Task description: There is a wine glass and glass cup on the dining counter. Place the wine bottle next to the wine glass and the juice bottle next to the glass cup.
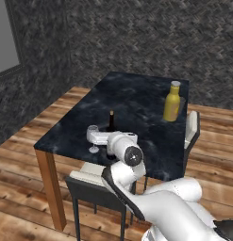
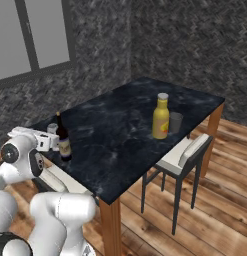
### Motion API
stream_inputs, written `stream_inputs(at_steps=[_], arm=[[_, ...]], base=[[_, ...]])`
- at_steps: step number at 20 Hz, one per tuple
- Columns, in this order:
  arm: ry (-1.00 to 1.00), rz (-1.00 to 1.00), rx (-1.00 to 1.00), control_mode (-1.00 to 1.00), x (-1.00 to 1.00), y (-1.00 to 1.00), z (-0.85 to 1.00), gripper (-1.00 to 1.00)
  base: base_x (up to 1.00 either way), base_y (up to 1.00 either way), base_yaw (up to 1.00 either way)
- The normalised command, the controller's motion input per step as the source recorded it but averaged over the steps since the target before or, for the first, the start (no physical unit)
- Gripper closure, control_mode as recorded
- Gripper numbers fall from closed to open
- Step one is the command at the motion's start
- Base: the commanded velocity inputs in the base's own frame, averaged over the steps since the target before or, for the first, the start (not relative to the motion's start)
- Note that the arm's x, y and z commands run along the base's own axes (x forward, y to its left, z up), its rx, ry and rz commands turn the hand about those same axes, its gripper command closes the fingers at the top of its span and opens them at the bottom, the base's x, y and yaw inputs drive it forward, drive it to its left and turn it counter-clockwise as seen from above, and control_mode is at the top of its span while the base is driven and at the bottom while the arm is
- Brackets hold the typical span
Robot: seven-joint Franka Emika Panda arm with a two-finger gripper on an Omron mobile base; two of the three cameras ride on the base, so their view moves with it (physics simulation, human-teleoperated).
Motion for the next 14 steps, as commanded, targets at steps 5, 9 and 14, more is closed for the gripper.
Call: stream_inputs(at_steps=[5, 9, 14], arm=[[0.37, 0.00, 0.00, -1.00, -0.41, -0.07, 0.45, -1.00], [0.31, 0.00, 0.00, -1.00, -0.55, -0.11, 0.41, -1.00], [0.21, 0.00, 0.00, -1.00, -0.68, -0.12, 0.32, -1.00]], base=[[0.00, 0.00, 0.00], [0.00, 0.00, 0.00], [0.00, 0.00, 0.00]])
